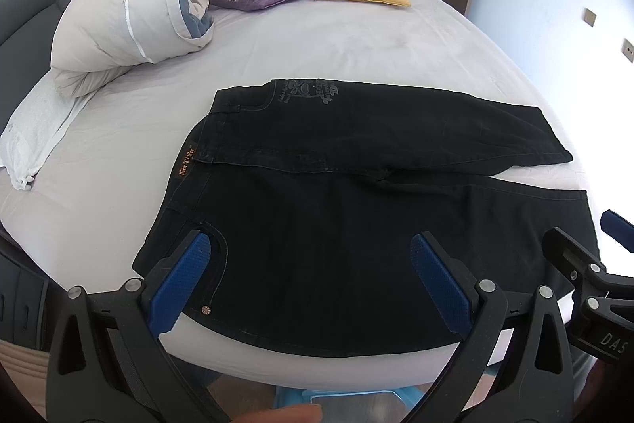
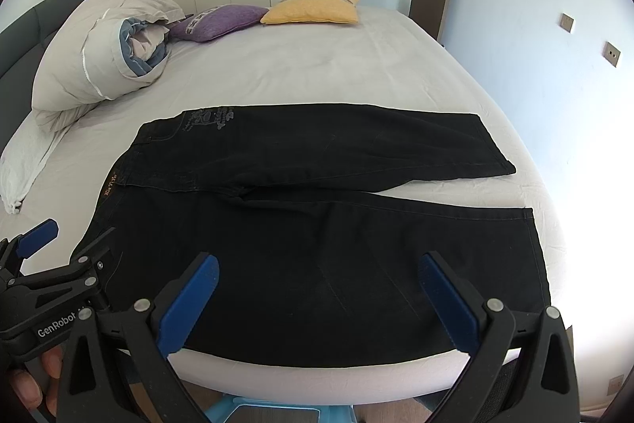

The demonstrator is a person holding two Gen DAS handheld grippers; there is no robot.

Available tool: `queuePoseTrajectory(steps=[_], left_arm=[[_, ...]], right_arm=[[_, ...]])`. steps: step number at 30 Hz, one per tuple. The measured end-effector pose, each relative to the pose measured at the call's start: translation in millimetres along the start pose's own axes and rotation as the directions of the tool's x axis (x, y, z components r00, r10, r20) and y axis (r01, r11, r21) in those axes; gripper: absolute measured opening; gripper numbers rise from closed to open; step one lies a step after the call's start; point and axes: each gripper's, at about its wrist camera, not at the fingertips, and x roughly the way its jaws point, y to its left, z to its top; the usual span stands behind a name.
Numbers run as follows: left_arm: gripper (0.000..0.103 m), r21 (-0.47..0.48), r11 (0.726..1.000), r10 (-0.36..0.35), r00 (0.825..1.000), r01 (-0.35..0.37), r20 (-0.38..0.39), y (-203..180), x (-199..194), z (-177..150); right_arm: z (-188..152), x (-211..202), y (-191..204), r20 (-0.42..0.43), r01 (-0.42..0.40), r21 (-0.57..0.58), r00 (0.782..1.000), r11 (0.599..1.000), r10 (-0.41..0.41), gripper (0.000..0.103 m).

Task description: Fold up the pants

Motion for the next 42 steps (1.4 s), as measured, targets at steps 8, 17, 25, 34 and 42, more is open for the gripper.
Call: queuePoseTrajectory(steps=[8, 17, 25, 34, 42], left_arm=[[0.103, -0.005, 1.000, 0.003, 1.000, -0.003, 0.000, 1.0, -2.1, -1.1], [0.103, -0.006, 1.000, 0.003, 1.000, -0.003, -0.001, 1.1, -2.1, -0.7], [0.103, -0.010, 1.000, 0.006, 1.000, -0.006, -0.005, 2.4, -2.4, -1.3], [0.103, -0.011, 1.000, 0.006, 1.000, -0.006, -0.007, 2.5, -1.7, -0.9], [0.103, -0.013, 1.000, 0.007, 1.000, -0.007, -0.009, 2.0, -1.4, -1.9]], right_arm=[[-0.2, -0.5, 1.3, 0.002, 0.000, -0.003, 1.000, 1.000, 0.000, 0.103], [-0.3, -0.4, 3.5, 0.003, 0.001, -0.005, 1.000, 1.000, -0.001, 0.103], [-1.1, -0.2, 5.3, 0.002, -0.001, -0.004, 1.000, 1.000, 0.001, 0.103], [-2.3, 0.5, 6.6, 0.000, -0.001, -0.003, 1.000, 1.000, 0.001, 0.103], [-3.8, 1.6, 7.1, 0.000, -0.003, -0.001, 1.000, 1.000, 0.003, 0.103]])
